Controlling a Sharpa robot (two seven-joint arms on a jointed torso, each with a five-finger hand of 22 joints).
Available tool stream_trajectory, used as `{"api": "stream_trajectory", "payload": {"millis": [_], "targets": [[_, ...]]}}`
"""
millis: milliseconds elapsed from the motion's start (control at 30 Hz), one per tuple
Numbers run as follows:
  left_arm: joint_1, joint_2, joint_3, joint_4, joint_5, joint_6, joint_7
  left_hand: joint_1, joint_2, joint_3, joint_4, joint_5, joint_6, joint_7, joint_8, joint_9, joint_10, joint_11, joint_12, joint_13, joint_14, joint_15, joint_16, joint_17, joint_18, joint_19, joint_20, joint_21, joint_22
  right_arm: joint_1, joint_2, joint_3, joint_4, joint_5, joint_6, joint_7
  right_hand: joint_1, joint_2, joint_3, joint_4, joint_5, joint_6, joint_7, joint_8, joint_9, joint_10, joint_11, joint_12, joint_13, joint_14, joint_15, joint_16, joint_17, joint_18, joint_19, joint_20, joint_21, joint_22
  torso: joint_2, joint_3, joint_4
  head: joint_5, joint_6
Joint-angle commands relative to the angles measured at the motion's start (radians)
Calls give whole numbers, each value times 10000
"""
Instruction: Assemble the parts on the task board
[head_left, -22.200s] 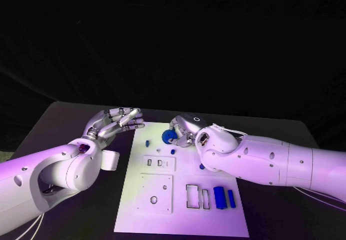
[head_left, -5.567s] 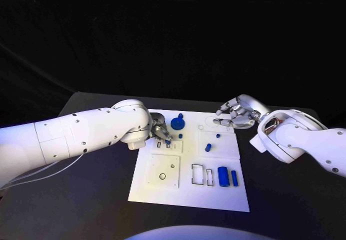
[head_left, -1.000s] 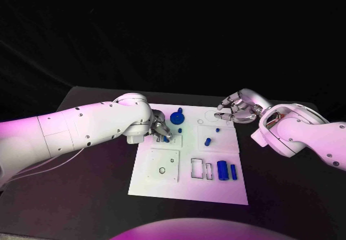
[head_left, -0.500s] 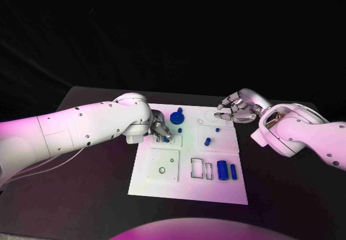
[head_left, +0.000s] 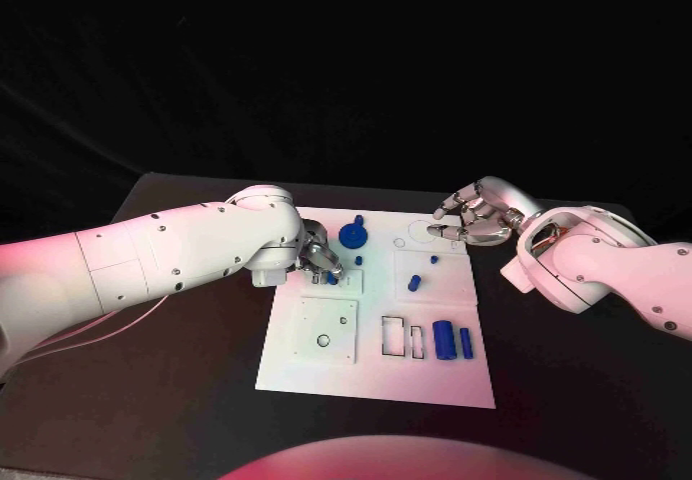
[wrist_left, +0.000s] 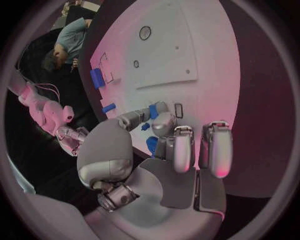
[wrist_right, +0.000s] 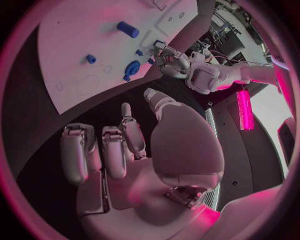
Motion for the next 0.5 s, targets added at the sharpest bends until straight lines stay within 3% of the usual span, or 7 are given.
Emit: {"api": "stream_trajectory", "payload": {"millis": [33,500], "targets": [[-69,12,-57,-38,95,371,-229,-89,26,17,85,-47,28,20,-49,-25,75,-26,45,9,1040,-88,36,2634,-61,641,-64,52,2220,-7,-1,0,12,-37,120,39,-89,26,-20,53,15,-75,-6,38,8,-16,-54,-57,146,993,-50,-58,2396,155,349,-63,-44,2082,-4,5,0,-11,1],[-69,34,-57,-82,176,377,-218,-189,64,0,167,-102,42,22,-45,-64,83,-25,61,17,1040,-85,36,2634,-63,649,-62,59,2229,-14,14,0,-11,-37,140,45,-100,30,-37,81,10,-76,-8,44,24,-13,-55,-54,148,991,-51,-63,2388,155,347,-64,-50,2080,-3,-1,10,-23,5]]}}
